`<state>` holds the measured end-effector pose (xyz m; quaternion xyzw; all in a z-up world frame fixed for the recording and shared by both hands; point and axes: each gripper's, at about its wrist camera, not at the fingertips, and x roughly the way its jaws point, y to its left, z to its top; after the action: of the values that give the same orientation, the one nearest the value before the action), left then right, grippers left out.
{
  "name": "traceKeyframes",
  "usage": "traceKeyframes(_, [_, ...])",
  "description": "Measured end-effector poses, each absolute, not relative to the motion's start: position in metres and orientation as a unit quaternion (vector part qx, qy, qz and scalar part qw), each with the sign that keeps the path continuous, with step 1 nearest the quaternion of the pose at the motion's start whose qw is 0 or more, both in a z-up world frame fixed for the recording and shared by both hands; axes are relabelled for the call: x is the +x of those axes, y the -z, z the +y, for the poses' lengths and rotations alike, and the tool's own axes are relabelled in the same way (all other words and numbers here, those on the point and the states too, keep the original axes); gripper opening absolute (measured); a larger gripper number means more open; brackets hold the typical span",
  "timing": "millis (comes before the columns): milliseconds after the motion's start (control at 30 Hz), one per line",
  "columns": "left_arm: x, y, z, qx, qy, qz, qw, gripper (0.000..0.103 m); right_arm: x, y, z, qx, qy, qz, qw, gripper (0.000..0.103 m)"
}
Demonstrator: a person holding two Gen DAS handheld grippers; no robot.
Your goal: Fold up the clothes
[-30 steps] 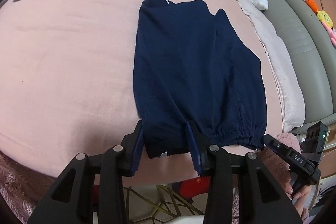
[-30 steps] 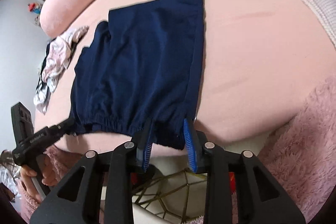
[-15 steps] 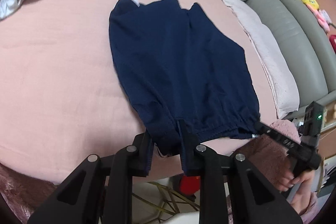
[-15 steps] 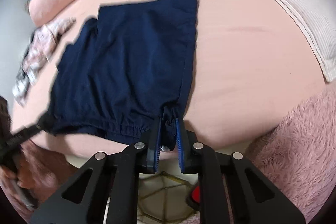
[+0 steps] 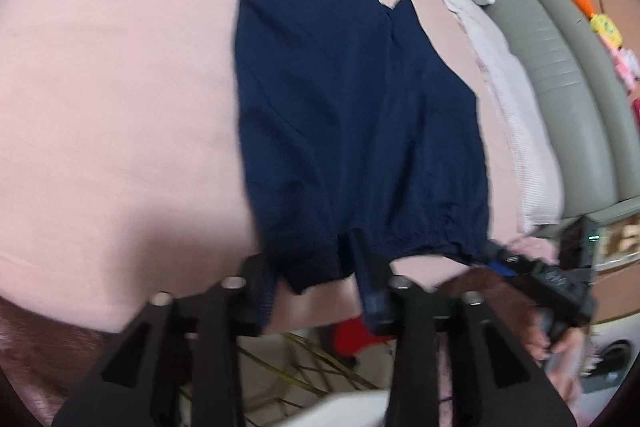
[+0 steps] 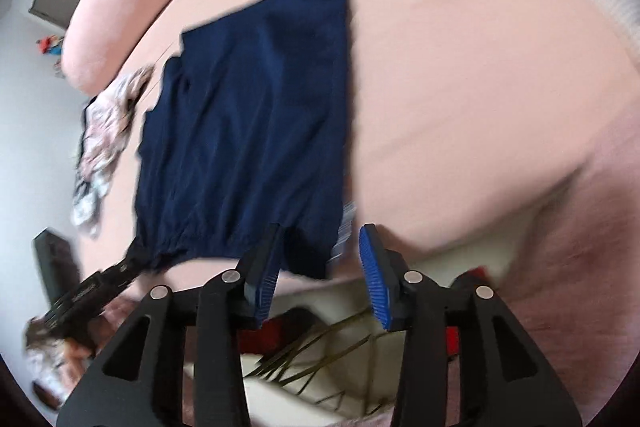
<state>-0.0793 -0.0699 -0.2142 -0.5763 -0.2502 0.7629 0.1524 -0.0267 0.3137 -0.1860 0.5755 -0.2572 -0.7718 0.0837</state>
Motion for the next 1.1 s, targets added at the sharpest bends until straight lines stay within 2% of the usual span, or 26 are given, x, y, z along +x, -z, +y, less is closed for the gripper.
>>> traceKeyframes(33, [-0.083, 0.216, -0.064, -0.577, -0.765, -0.244, 0.149, 0.039, -0.028, 0.188, 0.312, 0.578, 0.770, -0.257, 0.086, 0.041])
traceKeyframes(67, [-0.084, 0.214, -0.060, -0.576, -0.772, -0.228, 0.145, 0.035, -0.030, 0.185, 0.303, 0.576, 0.783, -0.220, 0.079, 0.034])
traceKeyframes(100, [-0.084, 0.212, -0.057, -0.571, -0.778, -0.217, 0.143, 0.023, -0.031, 0.183, 0.295, 0.574, 0.795, -0.185, 0.071, 0.024])
traceKeyframes(133, [-0.084, 0.209, -0.055, -0.567, -0.784, -0.208, 0.142, 0.019, -0.033, 0.181, 0.290, 0.572, 0.800, -0.166, 0.067, 0.021])
traceKeyframes(200, [-0.084, 0.201, -0.050, -0.556, -0.796, -0.184, 0.150, 0.018, -0.033, 0.175, 0.287, 0.565, 0.812, -0.136, 0.057, 0.016])
traceKeyframes(267, [-0.086, 0.190, -0.043, -0.541, -0.812, -0.150, 0.161, 0.018, -0.031, 0.166, 0.287, 0.552, 0.824, -0.120, 0.042, 0.015])
traceKeyframes(433, [-0.080, 0.187, -0.031, -0.546, -0.817, -0.105, 0.152, 0.018, -0.027, 0.154, 0.287, 0.544, 0.833, -0.099, 0.014, 0.015])
traceKeyframes(500, [-0.080, 0.202, -0.037, -0.576, -0.799, -0.110, 0.133, 0.022, -0.033, 0.177, 0.289, 0.590, 0.799, -0.118, 0.016, 0.019])
traceKeyframes(533, [-0.082, 0.209, -0.041, -0.587, -0.790, -0.125, 0.129, 0.022, -0.034, 0.182, 0.292, 0.593, 0.793, -0.138, 0.017, 0.020])
traceKeyframes(633, [-0.085, 0.204, -0.052, -0.578, -0.789, -0.161, 0.127, 0.027, -0.031, 0.172, 0.308, 0.566, 0.804, -0.180, 0.011, 0.033])
traceKeyframes(700, [-0.085, 0.197, -0.061, -0.560, -0.799, -0.178, 0.125, 0.032, -0.026, 0.159, 0.315, 0.530, 0.827, -0.189, 0.002, 0.033])
traceKeyframes(767, [-0.087, 0.194, -0.066, -0.549, -0.800, -0.200, 0.135, 0.032, -0.027, 0.152, 0.314, 0.506, 0.842, -0.186, 0.007, 0.033])
traceKeyframes(867, [-0.086, 0.202, -0.060, -0.576, -0.789, -0.165, 0.135, 0.032, -0.038, 0.177, 0.300, 0.559, 0.814, -0.155, 0.009, 0.032])
traceKeyframes(900, [-0.084, 0.206, -0.060, -0.585, -0.784, -0.160, 0.131, 0.031, -0.039, 0.183, 0.297, 0.568, 0.810, -0.149, -0.004, 0.028])
traceKeyframes(967, [-0.080, 0.212, -0.060, -0.600, -0.775, -0.154, 0.124, 0.032, -0.041, 0.183, 0.296, 0.570, 0.810, -0.132, -0.033, 0.028])
traceKeyframes(1100, [-0.081, 0.199, -0.086, -0.602, -0.764, -0.197, 0.122, 0.038, -0.042, 0.166, 0.300, 0.542, 0.825, -0.151, -0.039, 0.029])
